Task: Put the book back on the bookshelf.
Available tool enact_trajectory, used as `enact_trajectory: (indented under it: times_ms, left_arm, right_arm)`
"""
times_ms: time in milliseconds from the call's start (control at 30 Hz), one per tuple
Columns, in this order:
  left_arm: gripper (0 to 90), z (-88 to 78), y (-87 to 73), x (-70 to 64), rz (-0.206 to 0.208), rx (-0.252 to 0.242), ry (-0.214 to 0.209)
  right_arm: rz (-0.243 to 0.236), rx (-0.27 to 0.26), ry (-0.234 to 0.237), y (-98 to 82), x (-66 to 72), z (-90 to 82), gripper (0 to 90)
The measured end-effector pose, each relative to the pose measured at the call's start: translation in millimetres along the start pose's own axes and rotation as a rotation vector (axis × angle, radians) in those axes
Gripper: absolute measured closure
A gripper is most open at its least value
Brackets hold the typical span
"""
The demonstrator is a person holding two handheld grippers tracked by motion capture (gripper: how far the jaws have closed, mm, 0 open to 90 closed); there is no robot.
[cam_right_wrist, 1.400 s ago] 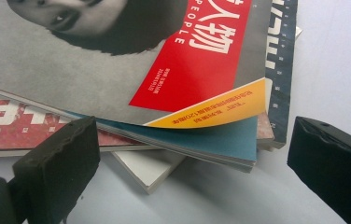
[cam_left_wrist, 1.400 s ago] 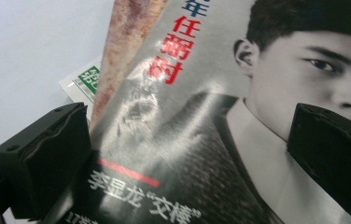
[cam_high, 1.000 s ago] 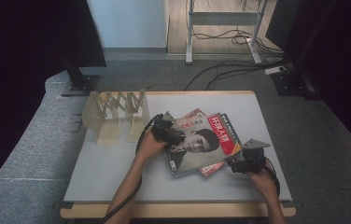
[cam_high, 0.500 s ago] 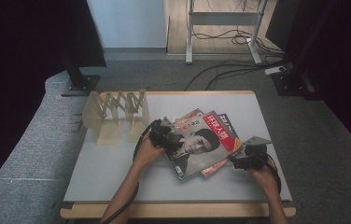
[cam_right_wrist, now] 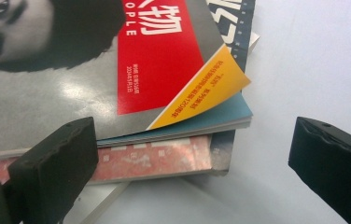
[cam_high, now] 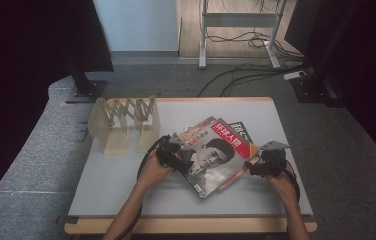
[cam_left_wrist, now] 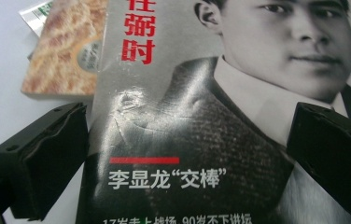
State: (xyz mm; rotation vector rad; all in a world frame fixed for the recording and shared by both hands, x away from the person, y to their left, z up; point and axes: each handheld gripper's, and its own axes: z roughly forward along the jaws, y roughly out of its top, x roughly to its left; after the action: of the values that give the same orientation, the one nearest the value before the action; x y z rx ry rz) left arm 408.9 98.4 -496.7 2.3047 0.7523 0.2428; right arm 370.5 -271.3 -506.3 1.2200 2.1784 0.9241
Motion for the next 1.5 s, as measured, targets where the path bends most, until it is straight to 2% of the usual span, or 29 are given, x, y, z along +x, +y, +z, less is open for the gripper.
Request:
enact_trajectory:
  times_ms: [133,167,267,533,733,800,933,1167,1500]
  left_arm:
    - [0.0,-4.3,-4.9,-4.0,-0.001,0.006,-0.009]
    - [0.0,-7.9,-8.8,-6.3,-0.004,0.018,-0.029]
    - [0.0,-12.3,-15.0,-8.2,-0.010,0.026,-0.056]
    - [0.0,-23.7,-26.5,-16.2,0.002,0.039,-0.098]
    - [0.0,-30.8,-32.3,-17.1,0.010,0.022,-0.131]
    - [0.0,-33.6,-32.7,-14.8,0.009,0.010,-0.121]
    - [0.0,-41.4,-35.0,-4.0,0.002,-0.005,-0.075]
    - [0.0,-49.4,-51.5,18.2,-0.053,-0.002,-0.007]
    - [0.0,-52.6,-62.6,30.2,-0.088,-0.018,-0.007]
  right_arm:
    - [0.004,0.003,0.001,3.7,-1.3,3.1,0.7]
    - [0.007,0.003,0.003,4.9,-1.8,4.5,0.6]
    - [0.017,0.001,0.004,7.6,-2.5,7.6,0.5]
    - [0.031,0.002,0.008,14.7,-5.2,15.5,0.5]
    - [0.047,0.005,0.018,19.3,-7.6,21.9,0.3]
    - [0.052,0.005,0.022,20.7,-7.4,24.1,0.3]
    - [0.050,0.007,0.025,24.3,-6.6,28.4,0.0]
    - [0.062,0.008,0.036,27.4,-8.1,33.8,0.0]
    - [0.068,0.013,0.038,35.8,-6.3,42.9,0.0]
